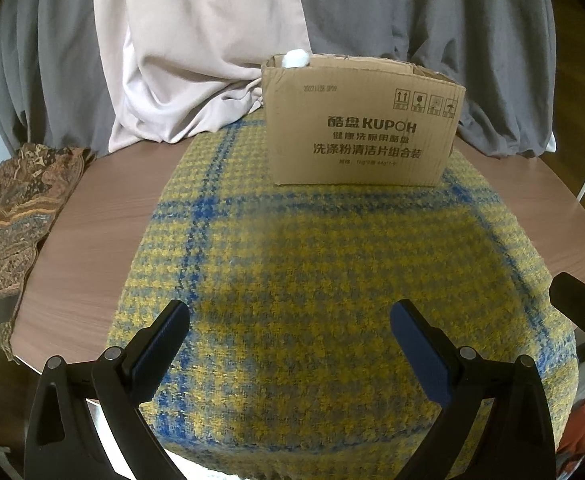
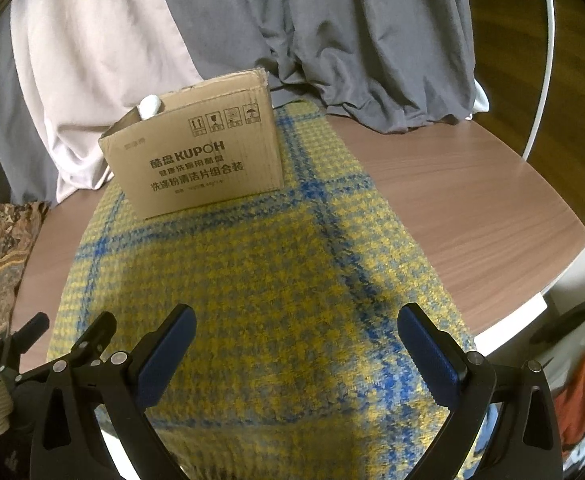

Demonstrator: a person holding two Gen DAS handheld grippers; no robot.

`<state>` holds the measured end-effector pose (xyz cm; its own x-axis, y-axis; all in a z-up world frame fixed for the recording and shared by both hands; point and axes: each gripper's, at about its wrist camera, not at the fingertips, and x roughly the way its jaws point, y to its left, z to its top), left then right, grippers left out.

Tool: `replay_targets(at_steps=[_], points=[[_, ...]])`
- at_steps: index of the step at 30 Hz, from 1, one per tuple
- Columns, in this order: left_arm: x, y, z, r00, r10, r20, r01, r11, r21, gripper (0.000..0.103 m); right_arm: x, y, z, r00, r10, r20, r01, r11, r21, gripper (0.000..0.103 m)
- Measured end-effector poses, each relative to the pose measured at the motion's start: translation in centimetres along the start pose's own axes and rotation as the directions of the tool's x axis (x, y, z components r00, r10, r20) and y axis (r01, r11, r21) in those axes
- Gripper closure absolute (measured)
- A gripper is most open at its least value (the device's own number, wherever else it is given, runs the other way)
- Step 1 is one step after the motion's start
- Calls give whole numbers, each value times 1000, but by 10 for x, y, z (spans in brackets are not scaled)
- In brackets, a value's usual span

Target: Organize objects

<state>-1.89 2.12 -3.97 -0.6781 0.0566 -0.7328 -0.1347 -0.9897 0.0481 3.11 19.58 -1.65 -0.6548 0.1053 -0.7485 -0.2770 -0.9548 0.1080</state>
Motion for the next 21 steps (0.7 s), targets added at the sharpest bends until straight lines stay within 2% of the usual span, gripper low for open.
replay_targets(at_steps=[21], points=[[-3,2,1,1000,3,7,-3,1000,-6,1,3,-4,-3,1000,2,-8,-2,1000,17,2]])
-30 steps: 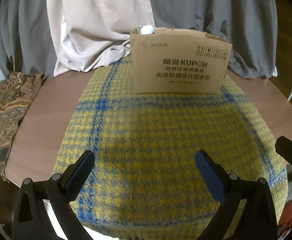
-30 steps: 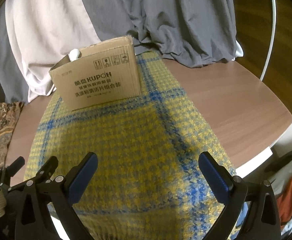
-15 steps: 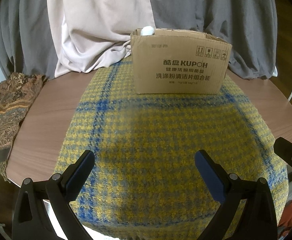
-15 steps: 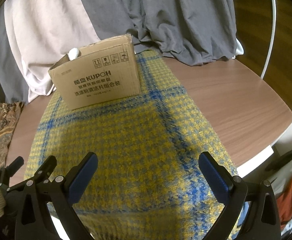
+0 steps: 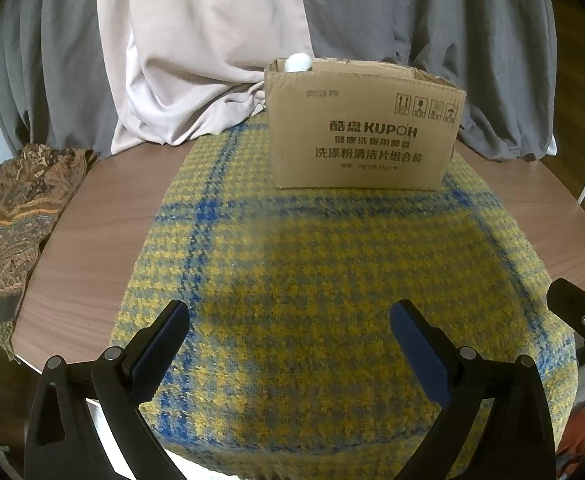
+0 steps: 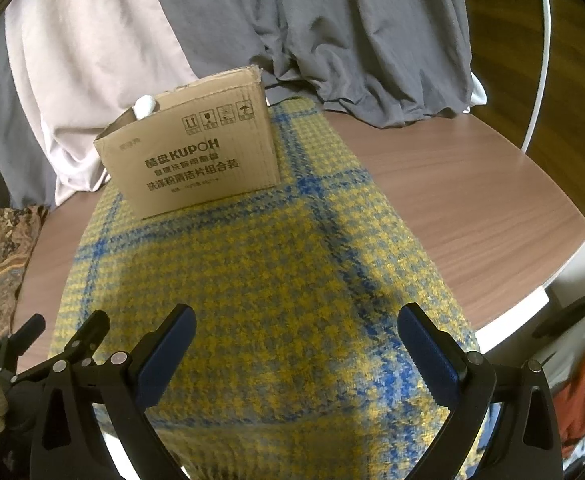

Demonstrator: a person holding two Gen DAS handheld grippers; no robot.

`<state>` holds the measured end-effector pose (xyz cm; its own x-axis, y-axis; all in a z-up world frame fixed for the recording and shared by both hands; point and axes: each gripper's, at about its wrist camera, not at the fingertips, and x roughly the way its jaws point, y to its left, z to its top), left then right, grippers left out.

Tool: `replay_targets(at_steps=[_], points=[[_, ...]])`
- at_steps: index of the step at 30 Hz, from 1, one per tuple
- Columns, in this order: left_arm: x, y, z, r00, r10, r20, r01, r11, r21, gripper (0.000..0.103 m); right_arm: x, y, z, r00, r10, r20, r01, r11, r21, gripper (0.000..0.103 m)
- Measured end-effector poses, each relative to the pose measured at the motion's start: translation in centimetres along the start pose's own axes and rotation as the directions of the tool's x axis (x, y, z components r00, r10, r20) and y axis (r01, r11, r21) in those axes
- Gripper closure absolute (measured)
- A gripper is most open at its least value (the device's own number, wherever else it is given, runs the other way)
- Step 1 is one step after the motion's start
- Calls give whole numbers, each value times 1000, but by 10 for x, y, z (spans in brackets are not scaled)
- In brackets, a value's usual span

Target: Organize objects

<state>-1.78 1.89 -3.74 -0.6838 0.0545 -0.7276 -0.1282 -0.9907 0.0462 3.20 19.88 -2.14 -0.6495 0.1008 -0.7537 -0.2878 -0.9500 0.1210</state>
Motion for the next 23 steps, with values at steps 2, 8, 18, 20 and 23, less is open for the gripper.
replay_targets(at_steps=[2,8,18,20,23], points=[[0,0,-1,1000,-1,-2,1,1000,-3,1,1,0,0,1000,0,-2,0,1000,2,2],[0,2,-1,1000,0,-2,0,1000,-7,1,1,0,-1,1000,1,-2,-1,1000,0,2],[3,3,-3,1000,-7,-16,7,1000,-11,1,1,1,-3,1000,-4,-1,4,1000,5,2],[3,2,-4,1000,5,-10,-5,1000,-3,1,1,2,-3,1000,-6,-2,6,1000,5,2],[3,2,-4,1000,6,-13,-6,1000,-4,1,2,1,-4,1000,-5,-5,5,1000,8,2]])
